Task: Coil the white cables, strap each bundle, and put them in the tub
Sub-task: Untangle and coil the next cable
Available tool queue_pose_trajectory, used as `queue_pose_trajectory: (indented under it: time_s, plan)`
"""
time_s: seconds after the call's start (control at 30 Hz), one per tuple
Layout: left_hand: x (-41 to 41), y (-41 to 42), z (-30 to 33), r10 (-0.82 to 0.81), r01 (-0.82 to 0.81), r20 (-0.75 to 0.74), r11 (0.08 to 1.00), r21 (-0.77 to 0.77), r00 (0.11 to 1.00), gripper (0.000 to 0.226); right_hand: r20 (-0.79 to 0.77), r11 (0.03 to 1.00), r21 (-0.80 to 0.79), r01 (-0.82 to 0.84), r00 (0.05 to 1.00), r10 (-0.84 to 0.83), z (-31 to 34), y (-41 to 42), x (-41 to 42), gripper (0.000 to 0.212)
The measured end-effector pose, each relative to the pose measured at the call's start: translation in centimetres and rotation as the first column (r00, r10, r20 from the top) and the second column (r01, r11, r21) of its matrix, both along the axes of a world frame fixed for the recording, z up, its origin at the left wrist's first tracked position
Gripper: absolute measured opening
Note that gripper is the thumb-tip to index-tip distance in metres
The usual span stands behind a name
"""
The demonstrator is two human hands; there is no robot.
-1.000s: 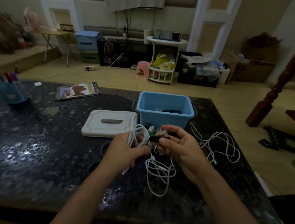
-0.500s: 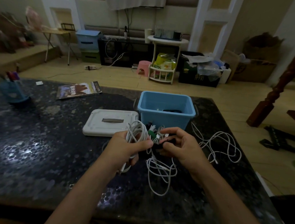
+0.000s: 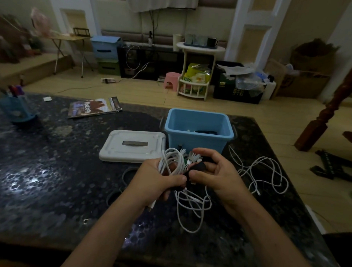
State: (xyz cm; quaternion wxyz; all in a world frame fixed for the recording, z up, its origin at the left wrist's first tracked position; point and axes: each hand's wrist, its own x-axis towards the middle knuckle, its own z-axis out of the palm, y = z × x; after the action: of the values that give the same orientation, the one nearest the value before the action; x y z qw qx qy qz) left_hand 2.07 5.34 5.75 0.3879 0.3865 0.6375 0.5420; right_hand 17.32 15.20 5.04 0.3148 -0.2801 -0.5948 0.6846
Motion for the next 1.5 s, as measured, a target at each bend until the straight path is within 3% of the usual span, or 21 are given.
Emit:
queue_pose_trajectory:
  time_s: [0.17, 0.37, 0.5, 0.6, 0.73, 0.87, 0.93, 1.07, 1.27, 1.37, 1.5]
  plan:
    - [0.2, 0.1, 0.0, 0.035, -0.036, 0.026, 0.998, 0.047, 0.999, 0.015, -0.076, 0.992, -0.126, 0.005, 0.997, -0.015, -0.5, -0.6, -0.7, 0.060]
    - [-0.5, 0.3, -0.5, 0.056, -0.056, 0.010, 0.998, 0.018, 0.998, 0.016, -0.080, 0.991, -0.127, 0.045, 0.995, -0.055, -0.8, -0.6, -0.9, 0.036]
    - [-0.8, 0.5, -0.8, 0.057, -0.057, -0.057, 0.998, 0.011, 0.997, 0.006, 0.024, 0.998, -0.004, 0.068, 0.997, -0.068, -1.0, -0.6, -0.8, 0.029]
    - [-0.6, 0.5, -0.7, 0.006, -0.003, -0.123, 1.000, 0.024, 0.992, 0.011, 0.125, 0.987, 0.158, 0.042, 0.990, -0.063, -1.4, -0.7, -0.9, 0.026]
    - [-1.0, 0.4, -0.6, 0.060, -0.055, -0.210, 0.998, 0.029, 0.976, 0.011, 0.224, 0.940, 0.338, 0.032, 0.968, -0.113, -1.5, -0.8, -1.1, 0.033]
    - [-0.8, 0.2, -0.4, 0.031, -0.026, -0.270, 0.999, 0.022, 0.962, 0.015, 0.218, 0.978, 0.207, 0.038, 0.972, -0.083, -1.4, -1.3, -1.1, 0.036]
    - [-0.6, 0.3, -0.3, 0.024, -0.020, -0.242, 1.000, 0.021, 0.970, 0.011, 0.249, 0.966, 0.255, 0.035, 0.963, -0.100, -1.4, -1.4, -1.1, 0.033]
    - [-0.3, 0.6, -0.6, 0.028, -0.027, -0.065, 1.000, 0.016, 0.997, 0.010, 0.288, 0.883, 0.466, 0.057, 0.934, -0.212, -1.4, -1.5, -1.1, 0.032]
    - [0.2, 0.4, -0.4, -0.009, 0.004, 0.219, 1.000, 0.019, 0.976, 0.008, 0.238, 0.788, 0.606, 0.114, 0.918, -0.316, -1.5, -1.7, -1.0, 0.031]
    - [0.7, 0.1, -0.2, -0.064, 0.067, 0.208, 0.998, -0.010, 0.976, 0.011, 0.209, 0.696, 0.709, 0.112, 0.910, -0.359, -1.8, -2.1, -1.2, 0.023]
    - [0.5, 0.3, -0.7, -0.035, 0.037, 0.041, 0.999, -0.036, 0.999, 0.024, 0.193, 0.581, 0.810, 0.075, 0.902, -0.386, -2.2, -2.4, -1.5, 0.012]
